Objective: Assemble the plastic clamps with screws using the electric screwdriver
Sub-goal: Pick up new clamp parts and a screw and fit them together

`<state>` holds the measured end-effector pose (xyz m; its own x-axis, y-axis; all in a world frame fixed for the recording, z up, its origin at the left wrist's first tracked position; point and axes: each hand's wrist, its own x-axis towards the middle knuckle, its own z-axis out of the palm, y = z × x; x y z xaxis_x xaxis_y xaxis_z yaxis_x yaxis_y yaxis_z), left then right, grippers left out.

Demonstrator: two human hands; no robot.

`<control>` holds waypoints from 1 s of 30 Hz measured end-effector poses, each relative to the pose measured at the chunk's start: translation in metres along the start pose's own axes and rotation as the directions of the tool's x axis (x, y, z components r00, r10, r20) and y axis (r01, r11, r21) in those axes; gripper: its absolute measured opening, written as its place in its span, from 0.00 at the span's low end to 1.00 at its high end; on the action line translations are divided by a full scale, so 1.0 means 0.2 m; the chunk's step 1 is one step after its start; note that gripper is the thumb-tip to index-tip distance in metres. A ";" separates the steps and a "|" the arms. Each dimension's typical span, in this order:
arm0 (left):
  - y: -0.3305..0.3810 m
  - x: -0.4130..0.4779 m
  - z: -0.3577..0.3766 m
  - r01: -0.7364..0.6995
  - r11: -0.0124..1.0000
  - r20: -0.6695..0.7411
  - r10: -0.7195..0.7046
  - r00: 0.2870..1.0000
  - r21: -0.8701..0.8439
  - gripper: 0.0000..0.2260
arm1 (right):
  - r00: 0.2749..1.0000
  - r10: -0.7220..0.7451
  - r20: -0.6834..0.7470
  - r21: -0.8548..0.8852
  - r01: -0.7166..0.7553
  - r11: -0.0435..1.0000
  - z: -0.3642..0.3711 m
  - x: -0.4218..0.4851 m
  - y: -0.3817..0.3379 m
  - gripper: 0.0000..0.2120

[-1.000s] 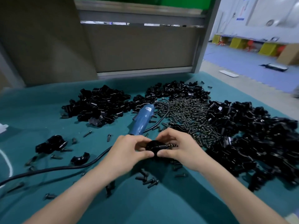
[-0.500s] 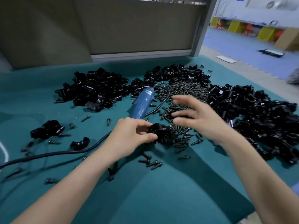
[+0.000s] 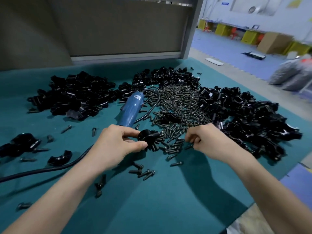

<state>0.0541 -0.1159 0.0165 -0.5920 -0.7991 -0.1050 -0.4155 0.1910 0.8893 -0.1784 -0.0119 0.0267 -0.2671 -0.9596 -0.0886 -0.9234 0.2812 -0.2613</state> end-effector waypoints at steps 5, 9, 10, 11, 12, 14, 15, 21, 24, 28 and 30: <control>0.00 0.00 -0.01 -0.006 1.000 0.001 0.006 1.000 0.009 0.08 | 0.998 -0.062 0.033 -0.040 0.063 0.997 0.04 -0.01 0.01 0.10; 0.00 0.00 0.00 -0.009 1.000 0.000 0.009 1.000 -0.003 0.08 | 0.991 -0.112 -0.079 0.045 0.116 0.992 0.05 -0.02 -0.01 0.07; 0.00 0.00 0.00 -0.009 1.000 0.000 0.009 1.000 -0.003 0.07 | 0.989 -0.116 -0.090 0.087 0.124 0.988 0.05 -0.02 -0.02 0.07; 0.00 0.00 0.00 -0.008 1.000 -0.001 0.008 1.000 -0.002 0.07 | 0.989 -0.119 -0.085 0.131 0.129 0.983 0.05 -0.02 -0.03 0.07; 0.00 0.00 0.00 -0.005 1.000 -0.002 0.005 1.000 -0.004 0.07 | 0.990 -0.119 -0.073 0.174 0.130 0.976 0.05 -0.02 -0.04 0.07; 0.00 0.00 0.00 -0.002 1.000 -0.003 0.002 1.000 -0.009 0.07 | 0.991 -0.114 -0.066 0.285 0.129 0.950 0.06 -0.03 -0.07 0.08; 0.00 0.00 0.00 -0.004 1.000 -0.005 0.004 1.000 -0.010 0.07 | 0.990 -0.112 -0.080 0.357 0.134 0.925 0.06 -0.02 -0.08 0.08; 0.01 0.00 0.01 -0.027 0.999 -0.028 0.028 0.999 0.025 0.08 | 0.970 -0.097 -0.224 0.631 0.220 0.744 0.00 -0.02 -0.18 0.09; 0.00 0.00 0.01 -0.037 0.999 -0.030 0.038 0.999 0.034 0.07 | 0.941 -0.192 -0.280 0.516 0.316 0.796 -0.02 -0.01 -0.27 0.07; 0.00 0.01 0.02 -0.066 0.996 -0.036 0.068 0.997 0.064 0.06 | 0.866 -0.415 -0.279 0.187 0.473 0.861 -0.05 0.01 -0.39 0.05; 0.00 0.01 0.02 -0.081 0.994 -0.036 0.084 0.996 0.076 0.06 | 0.852 -0.479 -0.211 0.082 0.504 0.860 -0.07 0.02 -0.43 0.05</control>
<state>0.0501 -0.1155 0.0142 -0.5992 -0.8005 -0.0139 -0.4176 0.2976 0.8585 -0.1044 -0.0402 0.0621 0.1569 -0.9548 0.2523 -0.9059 -0.2409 -0.3484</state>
